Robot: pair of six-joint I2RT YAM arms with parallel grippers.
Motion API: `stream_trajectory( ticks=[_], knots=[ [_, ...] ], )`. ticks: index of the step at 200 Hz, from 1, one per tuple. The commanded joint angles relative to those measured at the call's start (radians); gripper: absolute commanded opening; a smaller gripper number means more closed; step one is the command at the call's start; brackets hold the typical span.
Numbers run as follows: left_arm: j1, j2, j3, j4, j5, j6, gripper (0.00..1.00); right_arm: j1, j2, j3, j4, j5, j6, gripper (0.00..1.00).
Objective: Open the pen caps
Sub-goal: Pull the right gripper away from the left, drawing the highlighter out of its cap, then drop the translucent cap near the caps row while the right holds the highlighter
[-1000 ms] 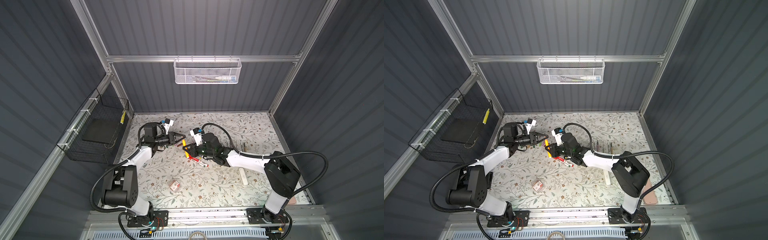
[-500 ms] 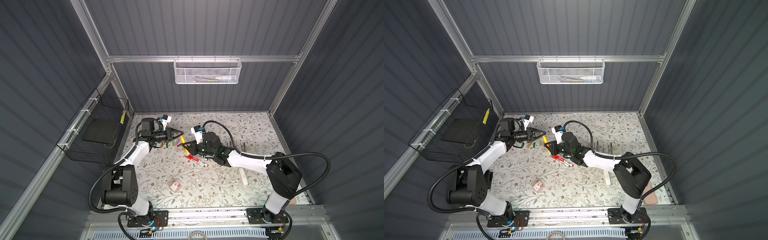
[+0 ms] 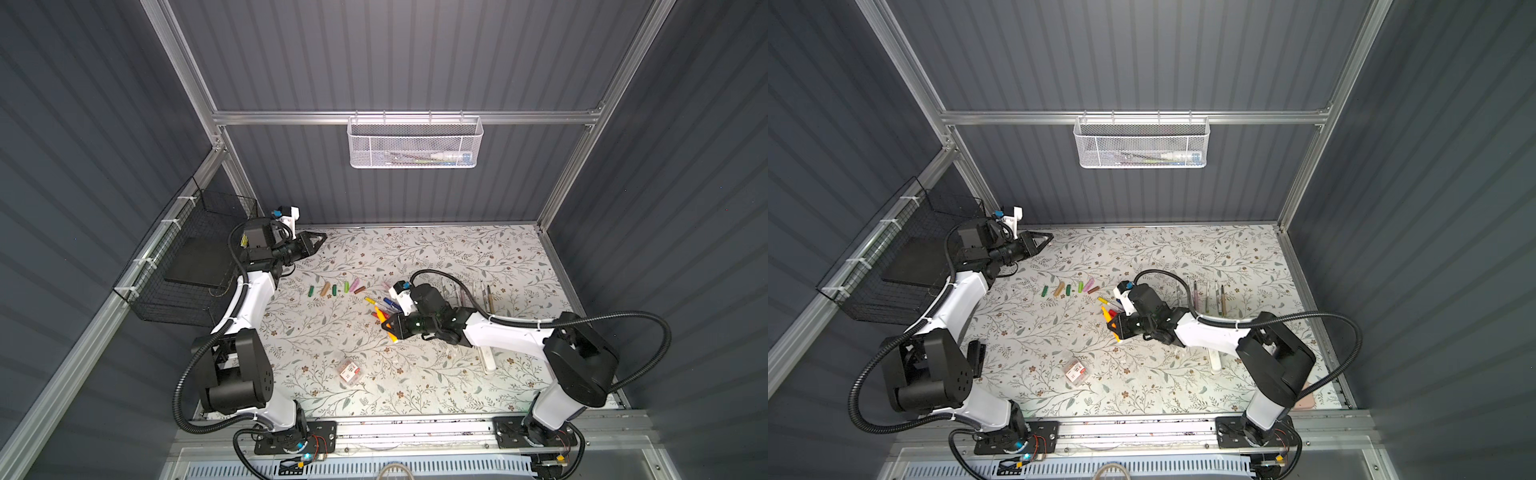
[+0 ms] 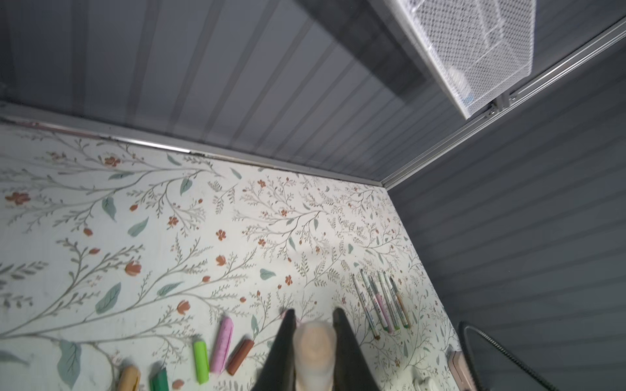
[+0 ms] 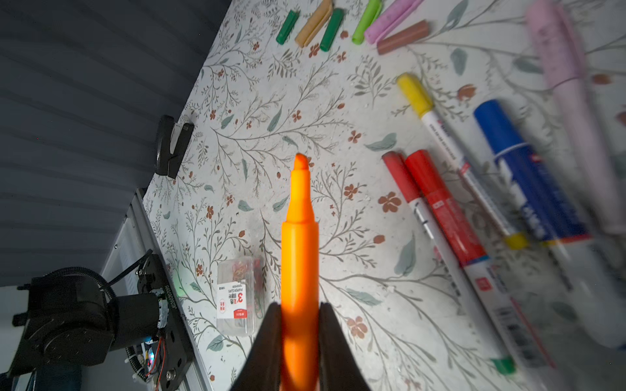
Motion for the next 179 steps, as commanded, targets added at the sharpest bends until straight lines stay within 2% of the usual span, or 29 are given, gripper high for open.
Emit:
stream_trajectory(
  ticks=[1, 29, 56, 111, 179],
  knots=[
    [-0.023, -0.076, -0.053, -0.260, -0.105, 0.226, 0.00, -0.046, -0.054, -0.014, -0.040, 0.055, -0.021, 0.00],
    [-0.081, -0.119, -0.139, -0.403, -0.209, 0.381, 0.00, -0.111, -0.098, -0.008, -0.107, 0.086, -0.038, 0.00],
    [-0.126, -0.114, -0.241, -0.437, -0.318, 0.476, 0.00, -0.165, -0.101, 0.023, -0.186, 0.122, -0.072, 0.00],
    [-0.144, -0.022, -0.283, -0.425, -0.456, 0.491, 0.00, -0.266, -0.081, 0.082, -0.330, 0.153, -0.106, 0.00],
    [-0.190, 0.075, -0.310, -0.387, -0.537, 0.482, 0.00, -0.304, -0.067, 0.072, -0.332, 0.168, -0.114, 0.00]
  ],
)
